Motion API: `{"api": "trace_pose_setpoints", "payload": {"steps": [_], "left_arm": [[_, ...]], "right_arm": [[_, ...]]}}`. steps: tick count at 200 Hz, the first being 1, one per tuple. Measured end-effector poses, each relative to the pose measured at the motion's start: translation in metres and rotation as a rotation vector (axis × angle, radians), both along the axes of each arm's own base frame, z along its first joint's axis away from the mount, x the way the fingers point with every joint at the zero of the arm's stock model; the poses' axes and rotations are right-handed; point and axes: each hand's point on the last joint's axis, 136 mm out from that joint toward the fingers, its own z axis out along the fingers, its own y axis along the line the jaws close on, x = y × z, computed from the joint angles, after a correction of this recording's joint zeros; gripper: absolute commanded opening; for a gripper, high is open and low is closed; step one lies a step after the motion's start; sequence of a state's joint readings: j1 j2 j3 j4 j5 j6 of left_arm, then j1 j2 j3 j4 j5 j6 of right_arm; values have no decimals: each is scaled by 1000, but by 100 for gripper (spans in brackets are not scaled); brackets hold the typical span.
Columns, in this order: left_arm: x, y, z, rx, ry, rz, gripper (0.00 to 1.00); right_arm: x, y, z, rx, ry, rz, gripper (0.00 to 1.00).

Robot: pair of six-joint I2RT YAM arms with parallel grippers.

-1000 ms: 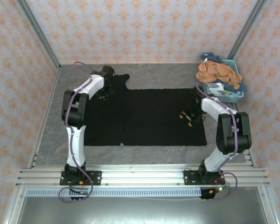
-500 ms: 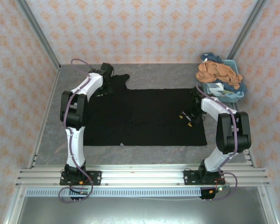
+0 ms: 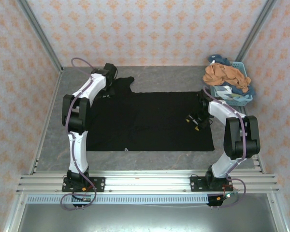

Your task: Fold and stack the t-shirts

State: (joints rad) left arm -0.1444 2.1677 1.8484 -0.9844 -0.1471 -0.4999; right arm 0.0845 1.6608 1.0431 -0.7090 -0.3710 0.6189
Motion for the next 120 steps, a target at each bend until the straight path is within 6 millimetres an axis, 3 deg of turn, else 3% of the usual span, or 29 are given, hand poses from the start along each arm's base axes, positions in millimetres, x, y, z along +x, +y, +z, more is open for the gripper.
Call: {"api": "trace_pose_setpoints", "payload": {"steps": [16, 40, 62, 101, 120], "left_arm": [[-27, -1, 2, -34, 15, 45, 49], [-86, -7, 8, -129, 43, 127, 38], [-130, -19, 1, -222, 74, 213, 34], [-160, -32, -49, -278, 175, 347, 31], [-169, -30, -62, -270, 193, 415, 31]], "right_arm": [[2, 0, 1, 0, -6, 0, 54], [1, 1, 1, 0, -5, 2, 53], [1, 4, 1, 0, -4, 10, 52], [-4, 18, -4, -5, 14, 48, 50], [-11, 27, -16, -16, 51, 74, 49]]}}
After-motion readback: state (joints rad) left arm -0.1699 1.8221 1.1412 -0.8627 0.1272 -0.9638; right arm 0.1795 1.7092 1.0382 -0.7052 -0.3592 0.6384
